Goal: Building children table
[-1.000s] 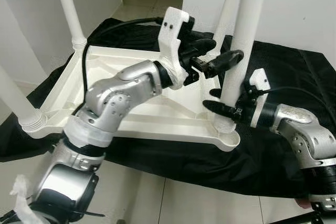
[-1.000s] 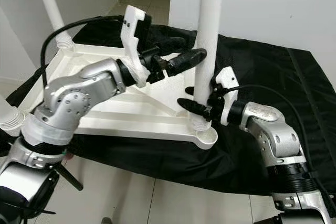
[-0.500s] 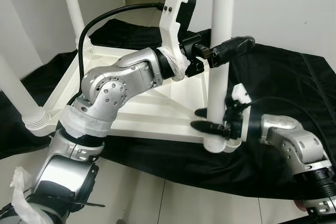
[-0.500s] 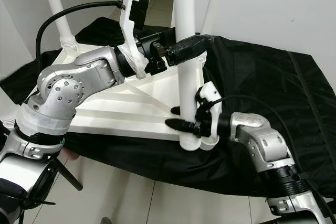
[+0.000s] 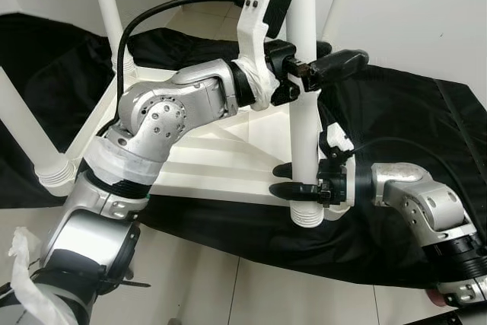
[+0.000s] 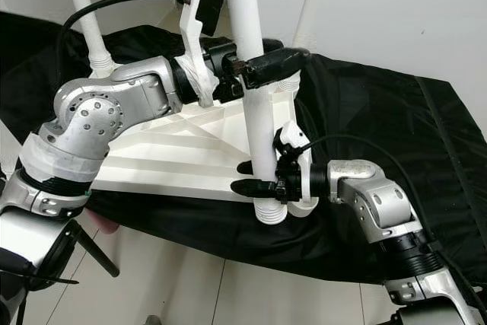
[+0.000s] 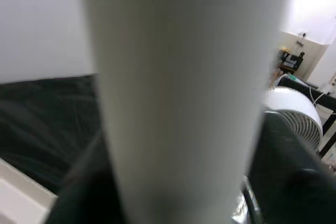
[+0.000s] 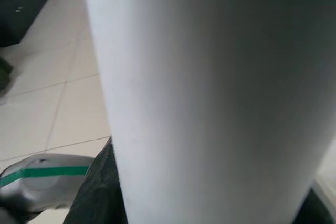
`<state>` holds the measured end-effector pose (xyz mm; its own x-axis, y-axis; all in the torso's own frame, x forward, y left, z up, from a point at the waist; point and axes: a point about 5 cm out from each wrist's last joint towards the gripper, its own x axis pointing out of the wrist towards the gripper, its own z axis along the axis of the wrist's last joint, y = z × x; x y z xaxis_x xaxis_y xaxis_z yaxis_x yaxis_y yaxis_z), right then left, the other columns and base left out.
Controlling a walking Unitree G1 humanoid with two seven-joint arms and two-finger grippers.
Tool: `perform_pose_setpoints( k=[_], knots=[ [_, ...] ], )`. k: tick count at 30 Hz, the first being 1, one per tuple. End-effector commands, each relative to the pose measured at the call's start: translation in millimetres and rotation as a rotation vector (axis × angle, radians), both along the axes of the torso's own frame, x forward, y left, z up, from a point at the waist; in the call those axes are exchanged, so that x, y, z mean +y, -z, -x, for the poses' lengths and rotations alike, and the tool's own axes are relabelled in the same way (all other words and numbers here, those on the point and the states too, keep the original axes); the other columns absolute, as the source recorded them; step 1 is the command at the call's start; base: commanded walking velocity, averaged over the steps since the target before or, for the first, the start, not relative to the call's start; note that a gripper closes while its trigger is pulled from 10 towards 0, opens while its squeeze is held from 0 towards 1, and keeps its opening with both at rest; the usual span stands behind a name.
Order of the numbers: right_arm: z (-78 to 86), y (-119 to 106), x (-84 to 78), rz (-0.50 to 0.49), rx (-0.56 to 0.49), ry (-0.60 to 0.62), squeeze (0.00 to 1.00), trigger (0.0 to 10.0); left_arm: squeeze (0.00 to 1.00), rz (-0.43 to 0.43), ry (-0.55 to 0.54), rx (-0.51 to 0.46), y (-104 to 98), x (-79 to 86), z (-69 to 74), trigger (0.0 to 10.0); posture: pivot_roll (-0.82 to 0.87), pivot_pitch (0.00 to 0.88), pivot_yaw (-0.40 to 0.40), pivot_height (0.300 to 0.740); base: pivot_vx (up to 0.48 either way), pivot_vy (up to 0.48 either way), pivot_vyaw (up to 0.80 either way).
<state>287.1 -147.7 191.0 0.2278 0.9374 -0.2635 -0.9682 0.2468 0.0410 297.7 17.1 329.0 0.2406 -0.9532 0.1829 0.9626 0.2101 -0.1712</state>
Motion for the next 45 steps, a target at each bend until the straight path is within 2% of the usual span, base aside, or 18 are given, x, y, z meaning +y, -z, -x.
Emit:
perform_pose_setpoints(
  k=[1, 15, 16, 19, 20, 21, 23, 25, 26, 28, 29, 30, 31, 33, 34, 39, 43, 45],
  knots=[
    [-2.7, -3, -2.3, 0.027, -0.011, -0.002, 0.00, 10.0, 0.00, 0.086, 0.734, -0.146, -11, 3.0, 40.4, 0.0, -0.01, 0.000, -0.082, 0.740, 0.000, 0.000, 0.00],
    [-10.0, -6, -8.7, 0.030, -0.036, 0.034, 0.00, 10.0, 0.00, 0.062, 0.725, -0.153, -19, 5.8, 36.2, 0.0, -0.01, 0.000, -0.050, 0.740, 0.000, 0.000, 0.00],
    [-10.2, -7, -12.1, 0.020, -0.036, 0.044, 1.00, 10.0, 0.00, 0.023, 0.651, -0.157, -21, 0.5, 29.9, 10.0, 0.00, 0.000, -0.049, 0.740, 0.000, 0.000, 0.00],
    [-10.5, -8, -14.9, 0.007, -0.034, 0.055, 1.00, 10.0, 0.00, -0.012, 0.574, -0.168, -24, -4.2, 24.4, 10.0, 0.00, 0.000, -0.053, 0.740, 0.000, 0.000, 0.00],
    [-13.1, -10, -17.9, -0.007, -0.050, 0.083, 1.00, 10.0, 0.00, -0.102, 0.466, -0.187, -25, -11.0, 16.7, 10.0, 0.00, 0.000, -0.054, 0.740, 0.000, 0.000, 0.00],
    [-13.1, -10, -17.9, -0.007, -0.050, 0.083, 1.00, 10.0, 0.00, -0.102, 0.466, -0.187, -25, -11.0, 16.7, 10.0, 0.00, 0.000, -0.054, 0.740, 0.000, 0.000, 0.00],
    [-16.2, -12, -17.2, -0.010, -0.071, 0.103, 1.00, 10.0, 0.00, -0.177, 0.421, -0.200, -25, -12.1, 12.7, 10.0, 0.00, 0.000, -0.054, 0.740, 0.000, 0.000, 0.00],
    [-24.3, -19, -15.0, -0.047, -0.116, 0.165, 1.00, 10.0, 0.00, -0.159, 0.231, -0.167, -39, -18.0, -6.3, 10.0, 0.00, 0.000, -0.052, 0.740, 0.000, 0.000, 0.00],
    [-24.3, -19, -15.0, -0.047, -0.116, 0.165, 1.00, 10.0, 0.00, -0.159, 0.231, -0.167, -39, -18.0, -6.3, 10.0, 0.00, 0.000, -0.052, 0.740, 0.000, 0.000, 0.00],
    [-29.9, -24, -13.2, -0.076, -0.150, 0.211, 1.00, 10.0, 0.00, -0.146, 0.094, -0.136, -47, -20.6, -19.9, 10.0, 0.00, 0.000, -0.052, 0.740, 0.000, 0.000, 0.00],
    [-31.4, -25, -13.0, -0.082, -0.158, 0.222, 0.49, 10.0, 0.00, -0.145, 0.072, -0.131, -48, -20.7, -22.5, 10.0, -0.01, 0.000, -0.053, 0.740, 0.000, 0.000, 0.00],
    [-31.4, -25, -13.0, -0.082, -0.158, 0.222, 0.49, 10.0, 0.00, -0.145, 0.072, -0.131, -48, -20.7, -22.5, 10.0, -0.01, 0.000, -0.053, 0.740, 0.000, 0.000, 0.00],
    [-37.8, -32, -10.4, -0.123, -0.206, 0.307, 0.09, 10.0, 0.00, -0.139, -0.041, -0.134, -53, -22.5, -29.8, 10.0, -0.01, 0.000, -0.053, 0.740, 0.000, 0.000, 0.00],
    [-37.8, -32, -10.4, -0.123, -0.206, 0.307, 0.09, 10.0, 0.00, -0.139, -0.041, -0.134, -53, -22.5, -29.8, 10.0, -0.01, 0.000, -0.053, 0.740, 0.000, 0.000, 0.00],
    [-39.5, -35, -9.4, -0.144, -0.218, 0.336, 0.00, 10.0, 0.00, -0.133, -0.078, -0.133, -56, -23.6, -32.1, 10.0, -0.01, 0.000, -0.053, 0.740, 0.000, 0.000, 0.00],
    [-43.6, -37, 9.0, -0.235, -0.288, 0.491, 0.00, 10.0, 0.00, -0.042, -0.171, -0.114, -63, -27.0, -35.4, 10.0, -0.05, 0.000, -0.030, 0.740, 0.000, 0.000, 0.00],
    [-45.1, -35, 19.1, -0.257, -0.331, 0.573, 0.00, 10.0, 0.00, -0.038, -0.239, -0.150, -65, -30.0, -36.3, 10.0, -0.05, 0.000, -0.026, 0.740, 0.000, 0.000, 0.00],
    [-48.3, -32, 28.3, -0.256, -0.366, 0.673, 0.00, 10.0, 0.00, -0.036, -0.301, -0.181, -66, -31.5, -38.0, 10.0, -0.05, 0.000, -0.017, 0.740, 0.000, 0.000, 0.00]
  ],
)
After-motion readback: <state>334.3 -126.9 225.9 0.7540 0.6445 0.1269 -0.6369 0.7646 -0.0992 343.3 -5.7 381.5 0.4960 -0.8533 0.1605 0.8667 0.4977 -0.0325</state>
